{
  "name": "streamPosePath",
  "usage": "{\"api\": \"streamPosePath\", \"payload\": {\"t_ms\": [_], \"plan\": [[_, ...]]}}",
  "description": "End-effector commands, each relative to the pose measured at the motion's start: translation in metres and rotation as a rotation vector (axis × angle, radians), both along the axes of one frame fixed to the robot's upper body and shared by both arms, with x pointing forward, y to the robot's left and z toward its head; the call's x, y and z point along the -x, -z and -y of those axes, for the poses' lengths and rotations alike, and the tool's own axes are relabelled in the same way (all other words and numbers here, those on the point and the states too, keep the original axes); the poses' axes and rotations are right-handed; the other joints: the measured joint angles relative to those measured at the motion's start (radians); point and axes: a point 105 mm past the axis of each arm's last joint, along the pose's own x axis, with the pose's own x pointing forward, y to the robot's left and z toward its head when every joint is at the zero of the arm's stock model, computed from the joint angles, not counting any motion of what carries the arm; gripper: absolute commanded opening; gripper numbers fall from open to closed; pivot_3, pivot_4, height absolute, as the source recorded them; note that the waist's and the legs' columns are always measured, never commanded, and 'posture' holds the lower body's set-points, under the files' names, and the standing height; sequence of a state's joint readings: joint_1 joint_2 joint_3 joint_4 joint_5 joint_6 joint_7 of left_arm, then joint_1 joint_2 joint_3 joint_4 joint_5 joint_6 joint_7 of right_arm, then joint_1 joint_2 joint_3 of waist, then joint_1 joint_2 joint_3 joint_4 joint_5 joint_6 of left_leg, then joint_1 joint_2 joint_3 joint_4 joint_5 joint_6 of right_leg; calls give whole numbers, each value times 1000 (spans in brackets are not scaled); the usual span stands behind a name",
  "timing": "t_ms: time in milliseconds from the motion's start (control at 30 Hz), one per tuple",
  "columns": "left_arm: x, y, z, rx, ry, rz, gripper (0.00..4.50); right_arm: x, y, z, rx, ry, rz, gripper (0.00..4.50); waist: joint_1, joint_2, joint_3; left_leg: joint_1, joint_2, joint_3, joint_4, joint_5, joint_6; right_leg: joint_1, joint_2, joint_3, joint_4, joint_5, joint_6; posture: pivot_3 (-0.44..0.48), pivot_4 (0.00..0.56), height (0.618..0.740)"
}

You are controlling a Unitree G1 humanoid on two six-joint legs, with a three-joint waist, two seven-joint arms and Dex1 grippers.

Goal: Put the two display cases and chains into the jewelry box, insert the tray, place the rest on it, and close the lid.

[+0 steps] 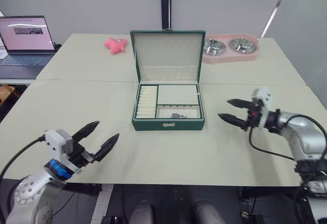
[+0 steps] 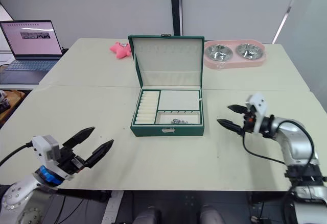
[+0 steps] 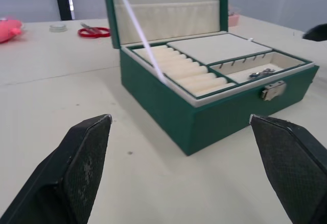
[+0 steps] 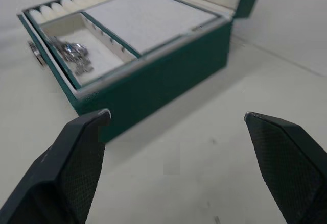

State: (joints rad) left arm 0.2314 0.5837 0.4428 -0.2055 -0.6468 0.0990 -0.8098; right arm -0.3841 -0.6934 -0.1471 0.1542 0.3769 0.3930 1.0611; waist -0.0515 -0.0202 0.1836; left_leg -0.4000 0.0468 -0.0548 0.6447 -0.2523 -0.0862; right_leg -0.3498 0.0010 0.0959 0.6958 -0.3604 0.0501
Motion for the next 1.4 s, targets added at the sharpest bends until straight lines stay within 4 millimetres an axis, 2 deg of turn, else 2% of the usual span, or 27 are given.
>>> {"api": "streamPosePath", "payload": {"t_ms": [33,100,367,567,667,1033,1267,1300,1367,1400], "plan": [[-1,-7,-36,-30,-81,-5,4500,10,-9,42,20,124,57,4458,-2,0,0,0,0,0,0,0,0,0,0,0,0,0,0,0,150,740],[-3,-3,-51,-51,-114,-33,4500,16,-3,64,28,196,48,4458,-6,0,0,0,0,1,0,0,0,0,0,0,0,0,0,0,150,740],[-15,-3,-89,-131,-223,-49,4500,34,20,108,28,399,28,4458,-6,0,0,1,0,1,0,0,0,0,0,1,1,0,0,0,150,740],[-21,-1,-104,-165,-271,-65,4500,40,35,121,39,466,16,4458,-7,1,0,1,0,2,0,0,0,0,0,1,1,0,0,0,150,740],[-24,1,-109,-168,-299,-75,4500,39,36,121,39,467,20,4458,-8,1,0,1,0,2,0,0,0,0,0,1,1,0,0,0,150,740],[-26,3,-104,-158,-284,-83,4500,31,30,115,28,463,59,4458,-7,1,0,1,0,2,0,0,0,0,0,1,1,0,0,0,150,740],[-39,4,-92,-122,-287,-76,4500,17,18,81,-34,379,88,4458,-7,1,0,1,0,1,0,0,0,0,0,1,2,0,0,0,150,740],[-42,5,-90,-105,-285,-77,4114,15,16,75,-42,366,94,4302,-6,1,0,1,0,1,0,0,0,0,0,1,2,0,0,0,150,740],[-51,8,-80,-80,-277,-81,3649,10,17,59,-61,327,88,3839,-6,1,0,1,0,1,0,0,0,0,0,0,2,0,0,0,150,740],[-55,10,-74,-76,-267,-86,3301,7,17,52,-68,313,87,3466,-6,1,0,1,0,1,0,0,0,0,0,0,2,0,0,0,150,740]]}}
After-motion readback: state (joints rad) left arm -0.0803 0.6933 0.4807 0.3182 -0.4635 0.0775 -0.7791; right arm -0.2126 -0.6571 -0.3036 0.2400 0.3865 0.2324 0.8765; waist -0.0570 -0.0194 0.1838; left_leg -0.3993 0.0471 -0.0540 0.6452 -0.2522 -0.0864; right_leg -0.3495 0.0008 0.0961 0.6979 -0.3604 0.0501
